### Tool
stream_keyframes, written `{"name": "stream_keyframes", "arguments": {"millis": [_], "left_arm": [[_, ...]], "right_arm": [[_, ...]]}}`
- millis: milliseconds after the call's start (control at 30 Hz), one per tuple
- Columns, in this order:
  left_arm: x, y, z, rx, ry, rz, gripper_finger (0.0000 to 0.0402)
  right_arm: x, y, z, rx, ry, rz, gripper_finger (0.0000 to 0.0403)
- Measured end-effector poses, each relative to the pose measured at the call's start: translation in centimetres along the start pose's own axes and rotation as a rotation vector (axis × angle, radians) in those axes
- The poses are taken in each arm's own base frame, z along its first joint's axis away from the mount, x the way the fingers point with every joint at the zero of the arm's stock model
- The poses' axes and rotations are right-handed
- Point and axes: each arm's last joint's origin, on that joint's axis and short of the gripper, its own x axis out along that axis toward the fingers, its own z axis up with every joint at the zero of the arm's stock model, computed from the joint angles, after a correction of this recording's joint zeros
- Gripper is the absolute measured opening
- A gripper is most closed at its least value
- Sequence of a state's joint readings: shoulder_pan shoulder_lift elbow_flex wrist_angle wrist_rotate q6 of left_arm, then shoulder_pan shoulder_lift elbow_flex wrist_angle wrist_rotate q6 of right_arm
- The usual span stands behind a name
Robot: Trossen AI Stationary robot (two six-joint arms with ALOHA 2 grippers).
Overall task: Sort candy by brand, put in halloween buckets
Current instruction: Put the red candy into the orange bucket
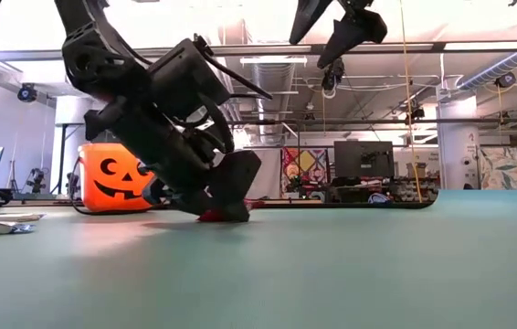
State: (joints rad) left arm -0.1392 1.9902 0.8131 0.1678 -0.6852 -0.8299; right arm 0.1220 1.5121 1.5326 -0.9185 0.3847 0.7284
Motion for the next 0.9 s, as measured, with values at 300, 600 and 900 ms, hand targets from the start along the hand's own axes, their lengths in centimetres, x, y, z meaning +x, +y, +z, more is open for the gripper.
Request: {"name": "stream_keyframes", "arguments": {"millis": [300, 600, 900], "left_arm": [[-2.3, 2.3, 3.4, 0.096, 0.103, -0.005, 0.0047], [-10.0, 9.2, 12.7, -0.005, -0.119, 0.117, 0.0028], [-13.0, 21.4, 19.9, -0.155, -0.090, 0.470, 0.0008]], "right_arm": [[-2.6, -1.2, 1.7, -0.120, -0.050, 0.014, 0.0325], [-5.5, -3.9, 4.3, -0.232, -0.169, -0.005, 0.0325], [-5.1, -6.2, 6.9, -0.427, -0.272, -0.073, 0.0325]]}}
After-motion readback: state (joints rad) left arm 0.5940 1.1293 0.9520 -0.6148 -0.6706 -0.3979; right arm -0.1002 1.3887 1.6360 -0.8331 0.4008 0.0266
